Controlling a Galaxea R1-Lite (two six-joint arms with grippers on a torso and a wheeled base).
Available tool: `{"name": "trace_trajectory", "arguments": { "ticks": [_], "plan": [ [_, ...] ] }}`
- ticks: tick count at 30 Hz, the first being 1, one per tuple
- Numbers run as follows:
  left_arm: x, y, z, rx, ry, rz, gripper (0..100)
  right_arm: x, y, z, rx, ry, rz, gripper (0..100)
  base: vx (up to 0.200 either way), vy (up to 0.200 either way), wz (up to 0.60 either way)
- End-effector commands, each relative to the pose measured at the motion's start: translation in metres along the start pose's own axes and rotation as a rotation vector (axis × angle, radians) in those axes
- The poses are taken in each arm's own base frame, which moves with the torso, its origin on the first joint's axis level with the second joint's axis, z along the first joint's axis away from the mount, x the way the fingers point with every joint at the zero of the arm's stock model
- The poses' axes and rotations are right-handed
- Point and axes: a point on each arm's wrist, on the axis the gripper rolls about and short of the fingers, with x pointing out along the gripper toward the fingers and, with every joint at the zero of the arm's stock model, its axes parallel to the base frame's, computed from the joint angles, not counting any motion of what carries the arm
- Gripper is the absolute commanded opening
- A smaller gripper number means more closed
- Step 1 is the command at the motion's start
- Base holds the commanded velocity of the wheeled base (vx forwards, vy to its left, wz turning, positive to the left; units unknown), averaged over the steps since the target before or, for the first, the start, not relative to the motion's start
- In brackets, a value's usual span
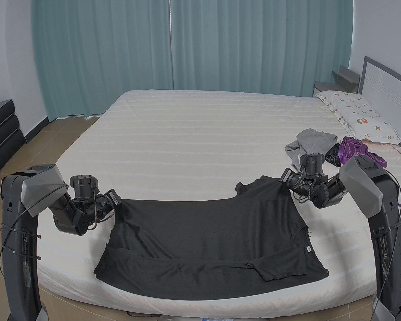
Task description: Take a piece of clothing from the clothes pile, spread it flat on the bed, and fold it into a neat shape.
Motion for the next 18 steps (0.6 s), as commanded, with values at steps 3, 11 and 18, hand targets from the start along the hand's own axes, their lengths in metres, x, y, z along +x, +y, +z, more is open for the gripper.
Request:
{"name": "trace_trajectory", "arguments": {
  "ticks": [3, 11, 18],
  "plan": [
    [0.0025, -0.0063, -0.0057, 0.007, 0.023, -0.015, 100, -0.0007, 0.0013, -0.0025, -0.002, 0.007, 0.000, 0, 0.000, 0.000, 0.00],
    [0.0072, -0.0095, -0.0035, 0.004, 0.043, -0.007, 100, 0.0000, 0.0008, -0.0033, 0.003, 0.009, 0.005, 0, 0.000, 0.000, 0.00],
    [0.0066, -0.0080, 0.0014, -0.028, 0.128, -0.006, 100, 0.0000, 0.0001, -0.0017, 0.004, 0.005, 0.005, 0, 0.000, 0.000, 0.00]
  ]
}}
